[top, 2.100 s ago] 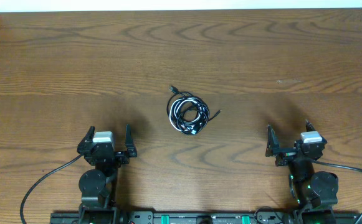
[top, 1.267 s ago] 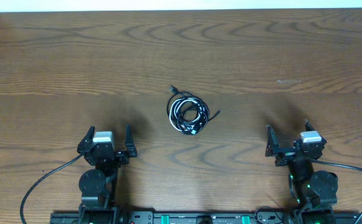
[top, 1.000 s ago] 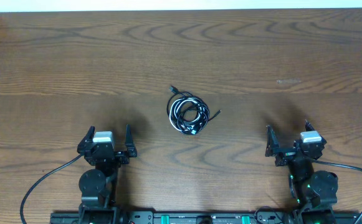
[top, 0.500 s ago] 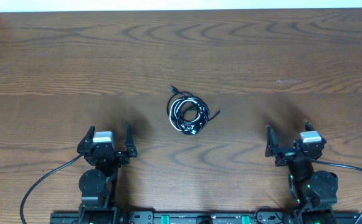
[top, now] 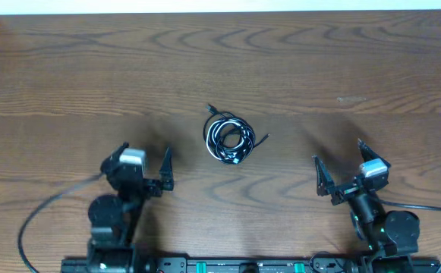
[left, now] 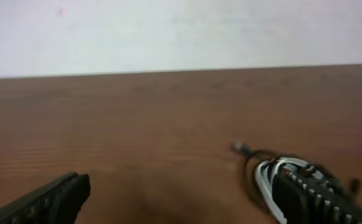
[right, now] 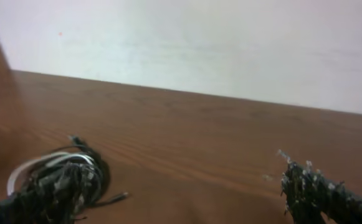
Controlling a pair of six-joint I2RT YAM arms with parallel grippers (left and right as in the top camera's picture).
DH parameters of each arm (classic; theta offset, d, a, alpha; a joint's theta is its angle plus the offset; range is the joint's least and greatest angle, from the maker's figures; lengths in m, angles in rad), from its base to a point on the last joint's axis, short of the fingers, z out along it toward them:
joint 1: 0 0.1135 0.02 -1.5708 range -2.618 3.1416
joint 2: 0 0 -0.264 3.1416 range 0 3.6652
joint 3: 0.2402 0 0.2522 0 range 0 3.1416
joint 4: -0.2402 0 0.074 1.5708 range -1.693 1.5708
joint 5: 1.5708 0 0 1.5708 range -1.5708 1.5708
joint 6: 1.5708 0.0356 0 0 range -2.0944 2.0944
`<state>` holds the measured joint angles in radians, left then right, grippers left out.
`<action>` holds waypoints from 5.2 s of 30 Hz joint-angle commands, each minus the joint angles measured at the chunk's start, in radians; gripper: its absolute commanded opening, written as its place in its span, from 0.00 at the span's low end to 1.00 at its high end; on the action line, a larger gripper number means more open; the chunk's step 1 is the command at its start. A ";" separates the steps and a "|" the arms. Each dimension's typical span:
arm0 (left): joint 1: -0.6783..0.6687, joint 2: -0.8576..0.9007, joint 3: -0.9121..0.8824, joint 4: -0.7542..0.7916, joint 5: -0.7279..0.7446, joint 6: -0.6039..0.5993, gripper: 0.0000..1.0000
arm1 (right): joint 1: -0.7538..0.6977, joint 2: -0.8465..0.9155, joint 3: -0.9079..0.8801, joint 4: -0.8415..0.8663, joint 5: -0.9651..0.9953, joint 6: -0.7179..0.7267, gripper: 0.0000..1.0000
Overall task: Untangle cables
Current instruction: 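Move the left gripper to the cable bundle and grasp the white cable, then lift the white cable with the left gripper up and away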
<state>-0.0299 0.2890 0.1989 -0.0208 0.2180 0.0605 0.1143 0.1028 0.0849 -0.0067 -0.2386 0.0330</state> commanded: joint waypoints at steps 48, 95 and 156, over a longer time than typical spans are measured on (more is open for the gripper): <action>-0.159 1.579 0.930 -0.589 0.300 -0.217 0.33 | 0.005 1.095 0.765 -0.454 -0.344 0.105 0.75; -0.237 1.503 0.974 -0.524 0.362 -0.310 0.07 | 0.006 1.096 0.764 -0.434 -0.312 0.179 0.76; -0.246 1.162 1.360 0.487 0.496 -1.207 0.07 | 0.227 1.301 0.764 -0.032 -0.253 0.438 0.63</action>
<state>-0.2760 1.4731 1.5288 0.4526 0.7261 -1.1431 0.3141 1.3785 0.8349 -0.0410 -0.5335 0.4610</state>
